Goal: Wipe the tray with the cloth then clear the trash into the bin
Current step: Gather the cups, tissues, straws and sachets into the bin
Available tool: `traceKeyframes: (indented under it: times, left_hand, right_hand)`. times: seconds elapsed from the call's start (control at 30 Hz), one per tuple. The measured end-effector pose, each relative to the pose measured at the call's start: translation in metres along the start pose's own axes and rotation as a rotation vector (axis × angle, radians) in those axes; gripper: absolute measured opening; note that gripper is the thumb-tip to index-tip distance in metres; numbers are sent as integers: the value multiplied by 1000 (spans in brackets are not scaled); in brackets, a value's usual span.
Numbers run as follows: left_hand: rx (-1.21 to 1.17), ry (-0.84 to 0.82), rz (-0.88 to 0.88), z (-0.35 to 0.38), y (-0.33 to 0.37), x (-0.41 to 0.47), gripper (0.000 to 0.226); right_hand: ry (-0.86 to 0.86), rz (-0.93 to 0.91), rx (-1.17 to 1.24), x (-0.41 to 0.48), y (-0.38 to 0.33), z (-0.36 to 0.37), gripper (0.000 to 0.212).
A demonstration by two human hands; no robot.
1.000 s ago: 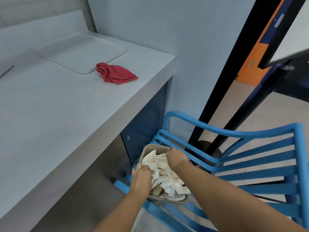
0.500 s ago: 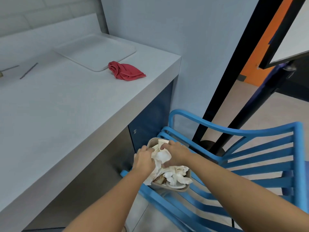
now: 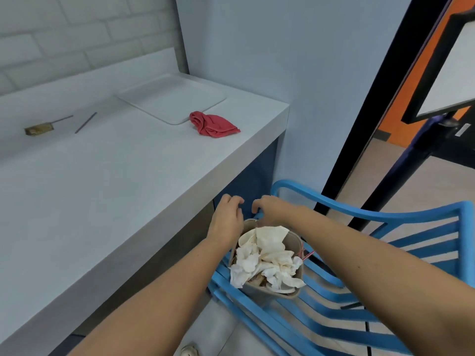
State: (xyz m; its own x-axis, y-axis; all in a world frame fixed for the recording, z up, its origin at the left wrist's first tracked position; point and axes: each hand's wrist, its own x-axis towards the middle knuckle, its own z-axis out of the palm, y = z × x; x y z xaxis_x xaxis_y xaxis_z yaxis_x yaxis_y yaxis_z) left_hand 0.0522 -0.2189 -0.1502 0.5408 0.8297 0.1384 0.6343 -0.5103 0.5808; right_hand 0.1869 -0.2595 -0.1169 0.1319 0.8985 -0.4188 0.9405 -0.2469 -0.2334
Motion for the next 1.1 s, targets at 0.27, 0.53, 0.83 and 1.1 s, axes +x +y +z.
traceKeyframes:
  times: [0.27,0.53,0.83,1.1]
  left_hand:
    - [25,297,113,-71,7,34,22]
    - [229,437,-42,-160,-53,59,23]
    - [411,350,-205,-254,-179,77,35]
    - [383,267,-370,-296,-286,100,32]
  right_hand:
    - [36,-6,-179,15,-60,-78,40]
    - [230,-122,-216,54,-154,-123,26]
    - [188,-220,-214,134,-258,-124,30]
    - [71,-310,-118,194,-312,-105,46]
